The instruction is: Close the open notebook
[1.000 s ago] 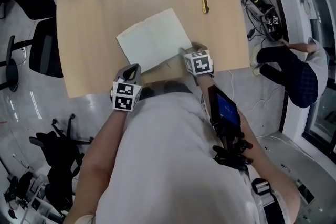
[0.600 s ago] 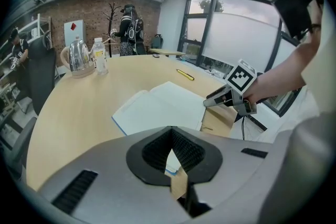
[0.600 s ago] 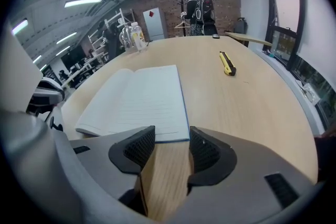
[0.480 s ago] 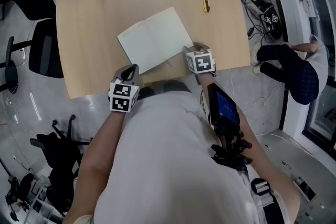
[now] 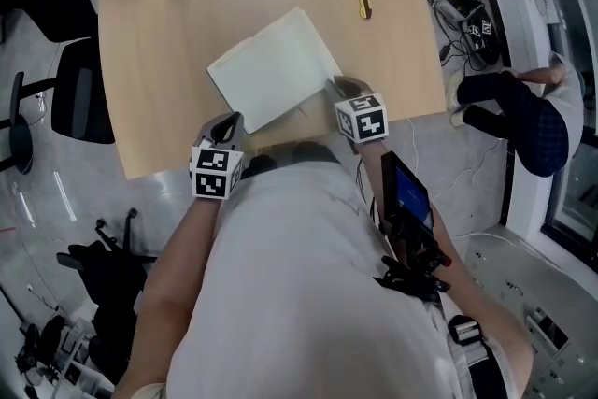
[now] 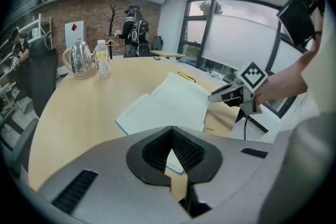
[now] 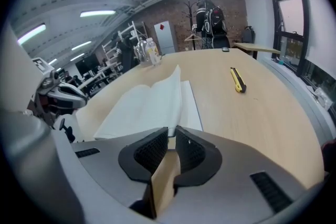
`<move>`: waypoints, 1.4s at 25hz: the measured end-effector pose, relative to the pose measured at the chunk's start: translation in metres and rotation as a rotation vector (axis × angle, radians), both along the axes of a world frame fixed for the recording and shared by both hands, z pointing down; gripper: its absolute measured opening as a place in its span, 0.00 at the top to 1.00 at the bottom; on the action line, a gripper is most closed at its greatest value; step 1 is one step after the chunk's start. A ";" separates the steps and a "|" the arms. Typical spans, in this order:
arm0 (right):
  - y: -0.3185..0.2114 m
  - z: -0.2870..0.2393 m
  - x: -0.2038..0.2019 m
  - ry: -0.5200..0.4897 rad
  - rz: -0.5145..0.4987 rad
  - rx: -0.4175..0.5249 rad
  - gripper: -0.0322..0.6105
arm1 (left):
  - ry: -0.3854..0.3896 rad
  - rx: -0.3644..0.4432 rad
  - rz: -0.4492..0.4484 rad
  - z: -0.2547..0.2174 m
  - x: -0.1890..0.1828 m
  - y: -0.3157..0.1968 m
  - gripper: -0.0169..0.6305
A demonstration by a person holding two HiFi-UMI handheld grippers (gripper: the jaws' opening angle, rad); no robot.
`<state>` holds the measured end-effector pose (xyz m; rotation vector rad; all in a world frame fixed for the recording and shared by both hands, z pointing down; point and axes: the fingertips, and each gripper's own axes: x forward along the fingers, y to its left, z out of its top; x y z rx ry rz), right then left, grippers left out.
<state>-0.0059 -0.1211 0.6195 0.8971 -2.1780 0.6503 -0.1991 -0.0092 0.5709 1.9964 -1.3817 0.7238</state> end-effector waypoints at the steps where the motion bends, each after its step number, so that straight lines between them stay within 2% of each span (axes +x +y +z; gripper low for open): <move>1: 0.003 -0.009 -0.005 -0.022 -0.021 0.022 0.86 | 0.002 0.000 -0.003 0.001 -0.003 0.000 0.97; 5: 0.025 -0.055 -0.038 -0.102 -0.175 0.126 0.87 | 0.006 0.014 -0.021 0.000 -0.013 0.004 0.97; 9: 0.068 -0.074 -0.089 -0.122 -0.421 0.154 0.87 | 0.009 0.025 -0.055 -0.004 -0.025 0.009 0.97; 11: 0.092 -0.065 -0.115 -0.087 -0.538 0.138 0.87 | 0.011 0.030 -0.074 -0.006 -0.031 0.012 0.97; 14: 0.117 -0.036 -0.144 -0.006 -0.650 0.107 0.86 | 0.013 0.034 -0.105 -0.008 -0.042 0.020 0.97; 19: 0.132 0.006 -0.166 0.133 -0.756 0.096 0.86 | 0.013 0.025 -0.154 -0.005 -0.066 0.036 0.97; 24: 0.162 0.021 -0.173 0.176 -0.849 0.065 0.82 | 0.020 0.012 -0.172 0.002 -0.077 0.046 0.97; 27: 0.175 0.014 -0.176 0.120 -0.839 0.034 0.82 | 0.031 0.015 -0.151 0.006 -0.080 0.045 0.97; 31: 0.187 -0.020 -0.174 -0.070 -0.795 -0.059 0.82 | 0.053 0.036 -0.111 0.014 -0.079 0.038 0.97; 33: 0.187 -0.045 -0.183 -0.149 -0.792 -0.001 0.83 | 0.057 0.049 -0.093 0.021 -0.088 0.038 0.97; 35: 0.173 -0.086 -0.197 -0.243 -0.774 0.155 0.86 | 0.060 0.055 -0.094 0.019 -0.097 0.036 0.97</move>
